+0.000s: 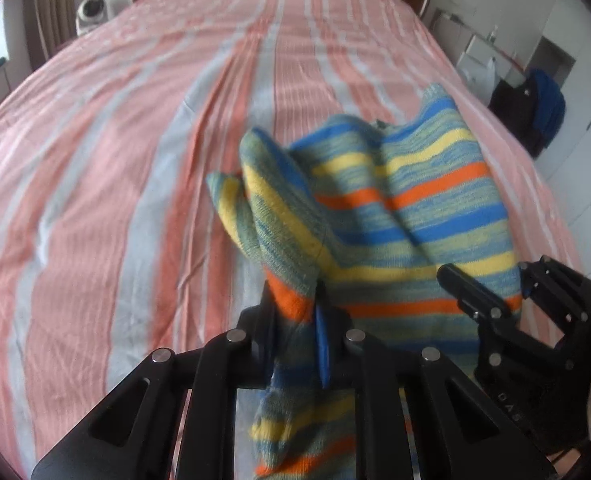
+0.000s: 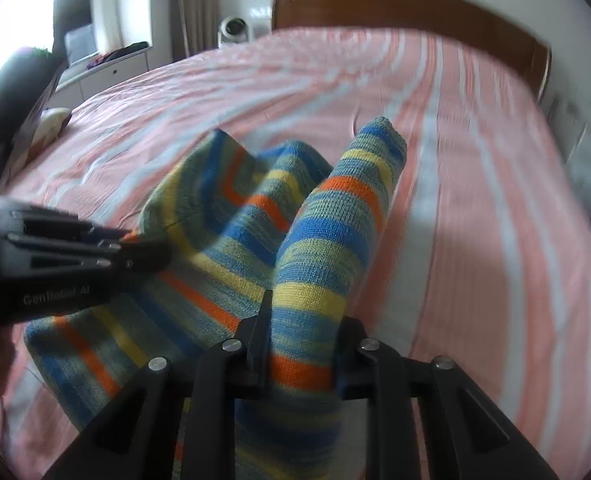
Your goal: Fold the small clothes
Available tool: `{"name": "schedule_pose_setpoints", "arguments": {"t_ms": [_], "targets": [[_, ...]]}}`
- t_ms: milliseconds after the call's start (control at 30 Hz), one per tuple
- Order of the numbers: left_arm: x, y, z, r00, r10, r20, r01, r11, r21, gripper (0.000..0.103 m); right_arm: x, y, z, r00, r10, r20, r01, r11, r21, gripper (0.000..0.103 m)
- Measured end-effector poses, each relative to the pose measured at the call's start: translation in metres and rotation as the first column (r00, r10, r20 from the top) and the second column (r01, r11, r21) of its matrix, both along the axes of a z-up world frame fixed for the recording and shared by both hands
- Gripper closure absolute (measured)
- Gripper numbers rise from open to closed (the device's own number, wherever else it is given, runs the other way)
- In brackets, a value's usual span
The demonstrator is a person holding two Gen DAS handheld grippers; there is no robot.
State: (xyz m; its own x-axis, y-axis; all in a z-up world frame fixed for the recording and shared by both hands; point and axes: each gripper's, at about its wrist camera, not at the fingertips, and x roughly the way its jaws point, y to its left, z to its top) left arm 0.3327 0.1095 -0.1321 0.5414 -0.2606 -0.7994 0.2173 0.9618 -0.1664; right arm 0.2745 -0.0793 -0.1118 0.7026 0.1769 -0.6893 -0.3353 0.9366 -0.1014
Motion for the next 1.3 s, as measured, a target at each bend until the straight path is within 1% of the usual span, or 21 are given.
{"name": "schedule_pose_setpoints", "arguments": {"t_ms": [167, 267, 300, 333, 367, 400, 433, 467, 500, 533, 600, 667, 800, 867, 967, 1067, 1167, 1300], "targets": [[-0.018, 0.001, 0.035, 0.994, -0.010, 0.105, 0.007, 1.000, 0.025, 0.088, -0.021, -0.002, 0.032, 0.993, -0.013, 0.114, 0.007, 0.999, 0.045, 0.081], [-0.014, -0.002, 0.044, 0.992, -0.006, 0.128, 0.004, 1.000, 0.017, 0.086, -0.024, -0.004, 0.048, 0.987, -0.027, 0.156, 0.016, 0.997, 0.069, 0.081], [-0.008, -0.006, 0.041, 0.993, 0.000, 0.119, -0.001, 1.000, 0.015, 0.079, -0.022, -0.006, 0.053, 0.987, -0.036, 0.157, 0.023, 0.996, 0.080, 0.081], [-0.003, -0.008, 0.036, 0.995, 0.012, 0.101, -0.015, 0.999, 0.029, 0.067, -0.019, -0.009, 0.055, 0.987, -0.046, 0.152, 0.032, 0.995, 0.093, 0.081], [0.000, -0.010, 0.028, 0.995, 0.039, 0.092, -0.045, 0.996, 0.073, 0.055, -0.014, -0.014, 0.055, 0.988, -0.065, 0.139, 0.050, 0.992, 0.112, 0.078], [0.003, -0.012, 0.021, 0.993, 0.068, 0.094, -0.080, 0.989, 0.125, 0.031, -0.005, -0.019, 0.051, 0.990, -0.091, 0.105, 0.079, 0.990, 0.115, 0.074], [0.001, -0.012, 0.015, 0.988, 0.103, 0.111, -0.122, 0.976, 0.180, 0.020, 0.004, -0.025, 0.045, 0.991, -0.114, 0.071, 0.106, 0.989, 0.106, 0.055], [-0.007, -0.009, 0.011, 0.983, 0.120, 0.137, -0.147, 0.968, 0.206, 0.017, 0.008, -0.034, 0.039, 0.987, -0.158, 0.043, 0.153, 0.984, 0.091, 0.027], [-0.014, -0.006, 0.007, 0.981, 0.123, 0.153, -0.155, 0.964, 0.216, 0.010, 0.007, -0.042, 0.037, 0.983, -0.180, 0.032, 0.176, 0.980, 0.097, 0.017], [-0.023, -0.003, 0.004, 0.979, 0.128, 0.160, -0.163, 0.960, 0.229, 0.005, 0.004, -0.050, 0.036, 0.981, -0.194, 0.031, 0.190, 0.976, 0.107, 0.010], [-0.044, 0.002, -0.002, 0.972, 0.150, 0.183, -0.195, 0.946, 0.260, 0.005, -0.008, -0.064, 0.035, 0.975, -0.219, 0.042, 0.215, 0.973, 0.088, 0.009], [-0.063, 0.006, -0.005, 0.962, 0.168, 0.215, -0.228, 0.928, 0.296, 0.004, -0.019, -0.073, 0.032, 0.972, -0.231, 0.044, 0.229, 0.972, 0.047, 0.002], [-0.106, 0.001, -0.001, 0.943, 0.188, 0.276, -0.280, 0.895, 0.346, 0.004, -0.056, -0.086, 0.024, 0.970, -0.242, 0.033, 0.242, 0.970, 0.001, 0.001], [-0.125, -0.002, 0.005, 0.933, 0.198, 0.299, -0.297, 0.894, 0.336, 0.003, -0.074, -0.090, 0.022, 0.969, -0.245, 0.026, 0.246, 0.969, -0.012, 0.001], [-0.147, -0.009, 0.019, 0.919, 0.211, 0.334, -0.317, 0.899, 0.303, 0.002, -0.096, -0.091, 0.026, 0.968, -0.247, 0.037, 0.248, 0.968, -0.028, 0.001], [-0.165, -0.016, 0.037, 0.903, 0.214, 0.372, -0.328, 0.904, 0.276, 0.001, -0.125, -0.088, 0.038, 0.966, -0.244, 0.084, 0.249, 0.967, -0.048, 0.001], [-0.177, -0.023, 0.052, 0.891, 0.205, 0.406, -0.331, 0.905, 0.268, 0.001, -0.148, -0.084, 0.052, 0.962, -0.234, 0.141, 0.246, 0.966, -0.074, 0.001], [-0.187, -0.026, 0.065, 0.887, 0.211, 0.411, -0.331, 0.911, 0.247, 0.000, -0.168, -0.082, 0.067, 0.964, -0.207, 0.167, 0.222, 0.972, -0.078, 0.001]]}}
